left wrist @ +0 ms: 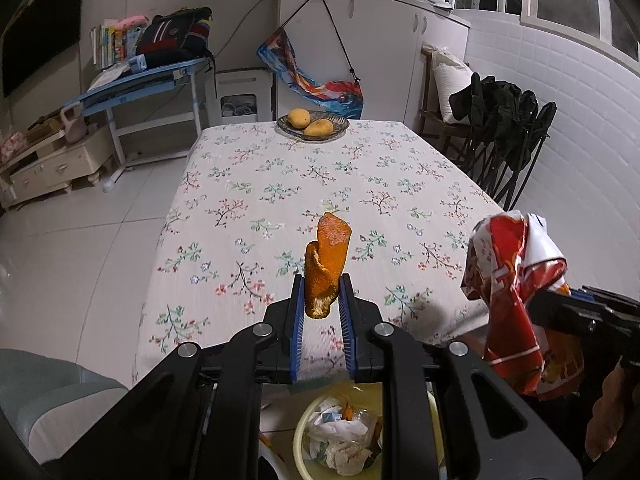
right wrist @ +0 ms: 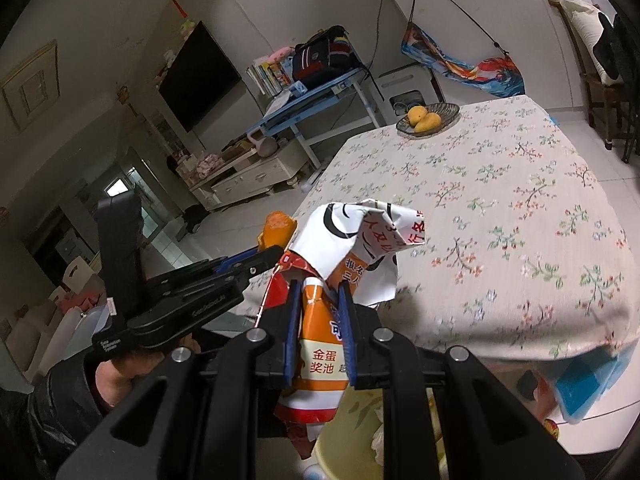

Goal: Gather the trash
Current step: 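Carry the snack bag and orange peel over the yellow basin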

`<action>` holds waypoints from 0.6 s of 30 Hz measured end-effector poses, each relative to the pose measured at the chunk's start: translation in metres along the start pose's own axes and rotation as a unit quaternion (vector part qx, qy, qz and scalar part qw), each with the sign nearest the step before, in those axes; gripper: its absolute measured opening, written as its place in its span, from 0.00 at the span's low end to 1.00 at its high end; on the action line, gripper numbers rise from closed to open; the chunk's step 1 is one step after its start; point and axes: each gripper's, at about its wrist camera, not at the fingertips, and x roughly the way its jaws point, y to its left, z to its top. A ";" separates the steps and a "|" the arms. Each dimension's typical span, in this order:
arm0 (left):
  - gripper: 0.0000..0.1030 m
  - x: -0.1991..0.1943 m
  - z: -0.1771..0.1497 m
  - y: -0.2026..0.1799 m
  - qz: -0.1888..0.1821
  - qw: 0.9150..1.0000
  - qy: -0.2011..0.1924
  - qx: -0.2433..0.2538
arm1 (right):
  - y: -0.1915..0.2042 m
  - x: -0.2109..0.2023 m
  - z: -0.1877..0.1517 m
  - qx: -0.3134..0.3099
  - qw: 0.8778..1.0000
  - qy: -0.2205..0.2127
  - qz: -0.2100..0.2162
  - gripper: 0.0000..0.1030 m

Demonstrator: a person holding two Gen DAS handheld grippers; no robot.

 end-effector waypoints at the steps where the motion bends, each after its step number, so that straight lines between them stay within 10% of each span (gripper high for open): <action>1: 0.16 -0.001 -0.002 0.000 0.000 1.000 0.000 0.000 | 0.001 -0.001 -0.003 0.000 1.000 0.002 0.001 0.19; 18: 0.16 -0.021 -0.028 -0.006 -0.009 1.000 -0.004 -0.002 | 0.013 -0.006 -0.036 0.002 0.999 0.040 0.003 0.19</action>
